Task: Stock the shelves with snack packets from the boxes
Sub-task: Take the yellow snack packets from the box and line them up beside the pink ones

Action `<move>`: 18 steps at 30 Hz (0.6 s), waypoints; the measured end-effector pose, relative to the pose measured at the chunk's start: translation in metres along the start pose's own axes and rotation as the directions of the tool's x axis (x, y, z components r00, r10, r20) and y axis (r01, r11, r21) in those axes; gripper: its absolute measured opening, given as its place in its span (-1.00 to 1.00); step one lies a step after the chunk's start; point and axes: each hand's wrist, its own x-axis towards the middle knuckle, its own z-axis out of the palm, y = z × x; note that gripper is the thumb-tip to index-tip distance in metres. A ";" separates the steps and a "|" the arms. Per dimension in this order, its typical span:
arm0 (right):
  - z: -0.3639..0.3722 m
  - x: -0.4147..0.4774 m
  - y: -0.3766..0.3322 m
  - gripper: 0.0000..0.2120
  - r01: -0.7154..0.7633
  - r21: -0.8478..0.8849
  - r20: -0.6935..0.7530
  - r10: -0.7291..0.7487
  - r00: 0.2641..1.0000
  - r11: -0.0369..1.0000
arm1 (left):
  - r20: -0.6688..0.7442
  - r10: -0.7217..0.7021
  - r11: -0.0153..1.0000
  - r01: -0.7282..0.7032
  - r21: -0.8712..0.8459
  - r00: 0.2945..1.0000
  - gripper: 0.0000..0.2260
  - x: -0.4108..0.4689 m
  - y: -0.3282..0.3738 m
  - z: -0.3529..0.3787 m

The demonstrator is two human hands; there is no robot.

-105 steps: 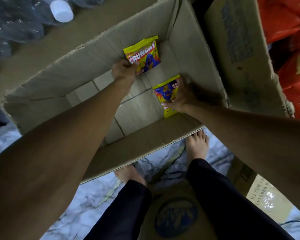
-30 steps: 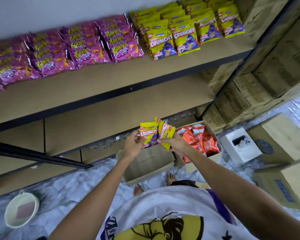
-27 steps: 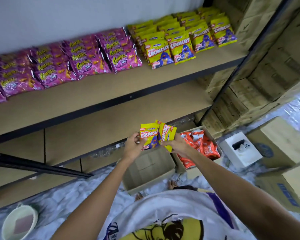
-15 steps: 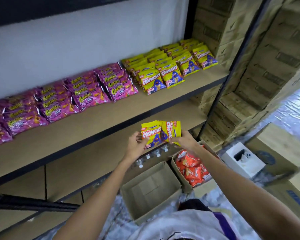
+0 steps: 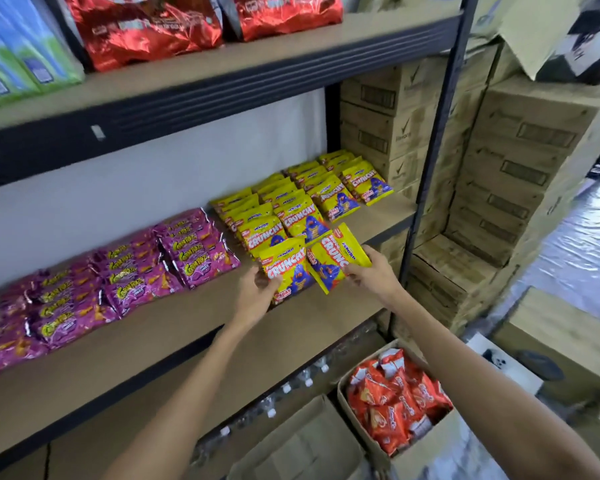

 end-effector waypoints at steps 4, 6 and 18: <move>-0.031 0.037 -0.009 -0.77 0.042 0.001 -0.026 -0.042 0.999 0.999 | -0.044 0.028 0.998 -0.026 0.055 0.999 -0.79 0.029 0.029 0.023; -0.045 0.053 -0.015 -0.78 0.065 0.012 -0.051 -0.064 0.997 0.998 | -0.064 0.022 0.998 -0.018 0.067 0.998 -0.76 0.042 0.045 0.036; -0.109 0.140 -0.043 -0.82 0.100 0.190 -0.133 -0.075 0.988 0.977 | -0.066 0.019 0.993 -0.011 0.120 0.998 -0.79 0.146 0.090 0.114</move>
